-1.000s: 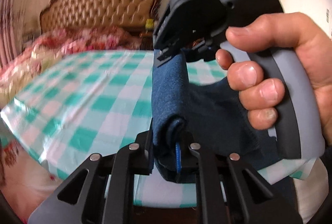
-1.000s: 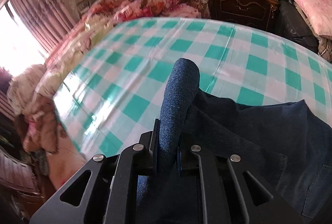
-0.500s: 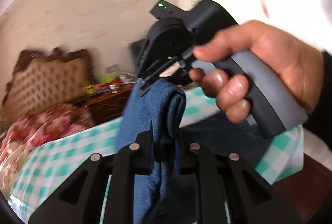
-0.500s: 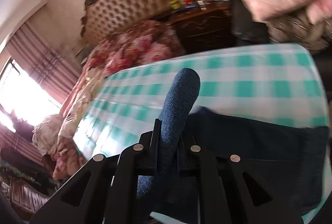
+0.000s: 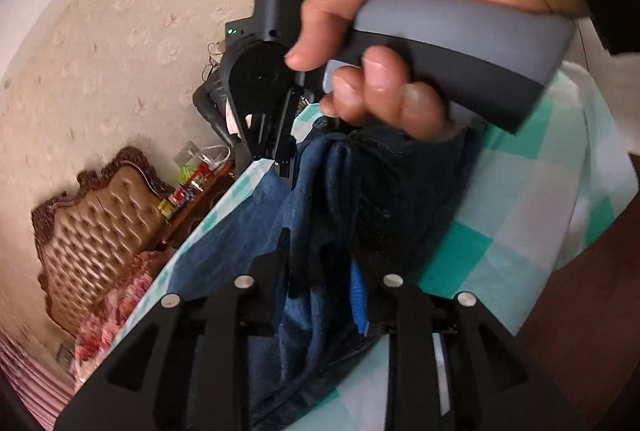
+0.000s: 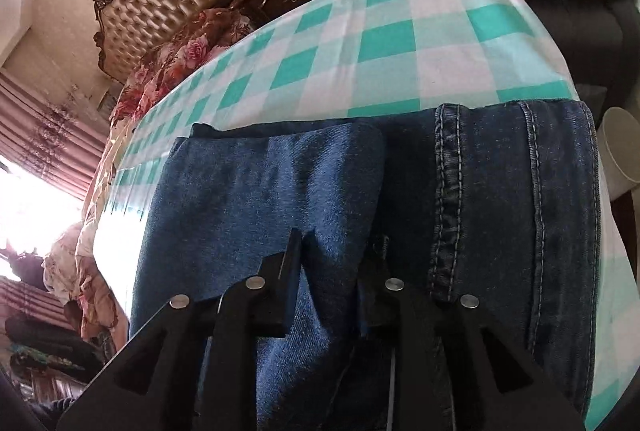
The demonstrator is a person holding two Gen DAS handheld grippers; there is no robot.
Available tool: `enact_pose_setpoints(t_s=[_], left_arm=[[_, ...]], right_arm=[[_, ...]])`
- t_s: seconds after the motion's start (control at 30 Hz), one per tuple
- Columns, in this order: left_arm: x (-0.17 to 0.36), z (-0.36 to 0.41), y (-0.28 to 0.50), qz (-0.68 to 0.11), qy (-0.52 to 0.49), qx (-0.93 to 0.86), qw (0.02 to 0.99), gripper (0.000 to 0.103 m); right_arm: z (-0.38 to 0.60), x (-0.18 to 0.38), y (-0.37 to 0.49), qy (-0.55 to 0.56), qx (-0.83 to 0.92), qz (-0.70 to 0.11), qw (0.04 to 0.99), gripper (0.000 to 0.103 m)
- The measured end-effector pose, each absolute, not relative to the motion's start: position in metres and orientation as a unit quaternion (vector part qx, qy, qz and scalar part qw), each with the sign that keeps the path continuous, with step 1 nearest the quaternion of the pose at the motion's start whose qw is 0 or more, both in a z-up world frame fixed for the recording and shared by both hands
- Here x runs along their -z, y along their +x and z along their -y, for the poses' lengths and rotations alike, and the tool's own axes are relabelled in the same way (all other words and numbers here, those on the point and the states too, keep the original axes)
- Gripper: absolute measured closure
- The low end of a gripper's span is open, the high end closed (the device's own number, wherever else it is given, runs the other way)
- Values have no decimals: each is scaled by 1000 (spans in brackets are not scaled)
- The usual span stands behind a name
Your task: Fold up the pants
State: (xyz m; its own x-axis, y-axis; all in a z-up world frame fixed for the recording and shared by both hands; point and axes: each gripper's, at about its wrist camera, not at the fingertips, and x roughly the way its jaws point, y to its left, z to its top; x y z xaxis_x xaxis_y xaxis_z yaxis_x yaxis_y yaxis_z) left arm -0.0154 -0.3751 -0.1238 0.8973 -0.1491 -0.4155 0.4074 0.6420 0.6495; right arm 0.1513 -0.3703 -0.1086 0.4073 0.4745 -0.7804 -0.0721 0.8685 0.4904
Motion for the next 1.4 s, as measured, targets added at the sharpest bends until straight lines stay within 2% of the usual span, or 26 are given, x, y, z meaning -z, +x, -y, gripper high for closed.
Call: enact_pose_setpoints(t_s=[0.03, 0.07, 0.13, 0.2, 0.47, 0.77, 1.03, 1.2, 1.4], left_arm=[[128, 378, -14, -169, 400, 158, 887, 77], [131, 381, -13, -173, 406, 160, 883, 89], [132, 383, -18, -160, 418, 150, 882, 91], [126, 382, -18, -145, 427, 140, 881, 91], [104, 411, -14, -95, 459, 148, 871, 91], [137, 432, -13, -103, 496, 186, 842, 91], [104, 431, -10, -79, 479, 177, 856, 91], [102, 436, -4, -73, 474, 182, 859, 91], [137, 459, -15, -96, 487, 208, 843, 91]], right_arm=[[371, 109, 152, 195, -171, -518, 815, 78], [370, 109, 153, 193, -174, -519, 815, 82], [371, 104, 153, 177, -175, -519, 817, 89], [370, 90, 151, 165, -185, -506, 826, 92], [405, 41, 140, 156, -181, -449, 861, 94], [447, 79, 130, 186, -153, -461, 854, 95], [444, 37, 111, 173, -169, -416, 877, 95], [449, 25, 109, 155, -165, -404, 887, 95], [469, 65, 121, 164, -137, -431, 877, 95]])
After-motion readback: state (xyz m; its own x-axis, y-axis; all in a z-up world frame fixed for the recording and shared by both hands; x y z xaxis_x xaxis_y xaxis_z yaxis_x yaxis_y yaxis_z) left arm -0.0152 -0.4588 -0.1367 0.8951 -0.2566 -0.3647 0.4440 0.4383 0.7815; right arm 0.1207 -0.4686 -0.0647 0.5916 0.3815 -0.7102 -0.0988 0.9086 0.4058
